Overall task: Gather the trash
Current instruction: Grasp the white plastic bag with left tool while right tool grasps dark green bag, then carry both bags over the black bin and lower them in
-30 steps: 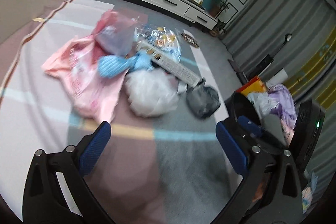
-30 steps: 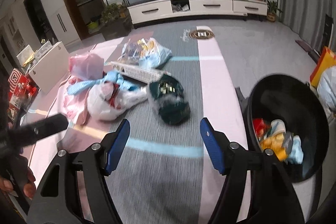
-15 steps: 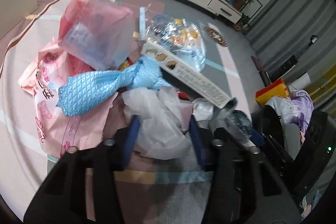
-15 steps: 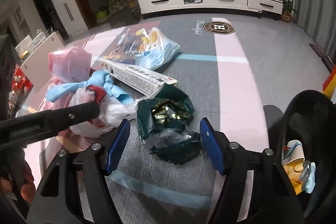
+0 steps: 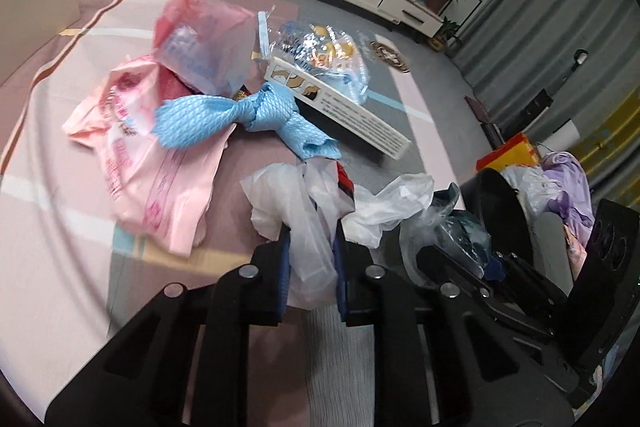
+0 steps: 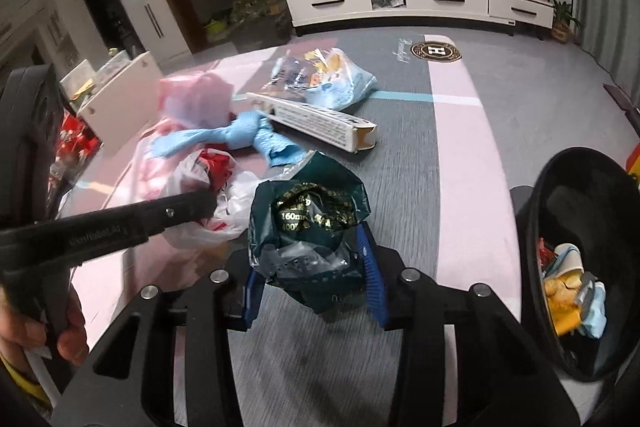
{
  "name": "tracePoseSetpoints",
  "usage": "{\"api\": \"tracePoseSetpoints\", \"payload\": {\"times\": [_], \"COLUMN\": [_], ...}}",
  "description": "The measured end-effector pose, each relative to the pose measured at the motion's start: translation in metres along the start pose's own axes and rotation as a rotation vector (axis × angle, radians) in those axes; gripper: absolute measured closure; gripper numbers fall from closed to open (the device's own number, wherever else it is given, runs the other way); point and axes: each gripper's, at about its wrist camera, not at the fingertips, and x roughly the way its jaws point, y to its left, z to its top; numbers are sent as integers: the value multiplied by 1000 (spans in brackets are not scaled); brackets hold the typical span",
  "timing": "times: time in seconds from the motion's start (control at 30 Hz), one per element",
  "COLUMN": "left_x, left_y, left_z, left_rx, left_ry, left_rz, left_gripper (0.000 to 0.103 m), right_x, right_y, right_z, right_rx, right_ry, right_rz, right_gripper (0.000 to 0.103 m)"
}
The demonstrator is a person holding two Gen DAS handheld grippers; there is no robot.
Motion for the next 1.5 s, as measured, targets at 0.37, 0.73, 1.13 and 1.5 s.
{"api": "tracePoseSetpoints", "payload": {"times": [0.37,0.73,1.13,1.5], "left_x": [-90,-121,-102,-51], "left_y": [-3,-13,-73,-166], "left_z": [-42,-69,-72,-51], "left_rx": [91,139,267,434], "left_ry": [-128,-147,-126,-104], "left_rz": [49,41,3,-87], "left_gripper": [84,84,83,83], "right_x": [-74,-125,-151,-163], "right_y": [27,23,-35,-110], "right_z": [-27,-47,-67,-84], "right_rx": [-10,40,162,315], "right_ry": [-92,-182,-237,-274], "right_rz": [48,-2,-106,-237], "right_gripper": [60,60,60,59]}}
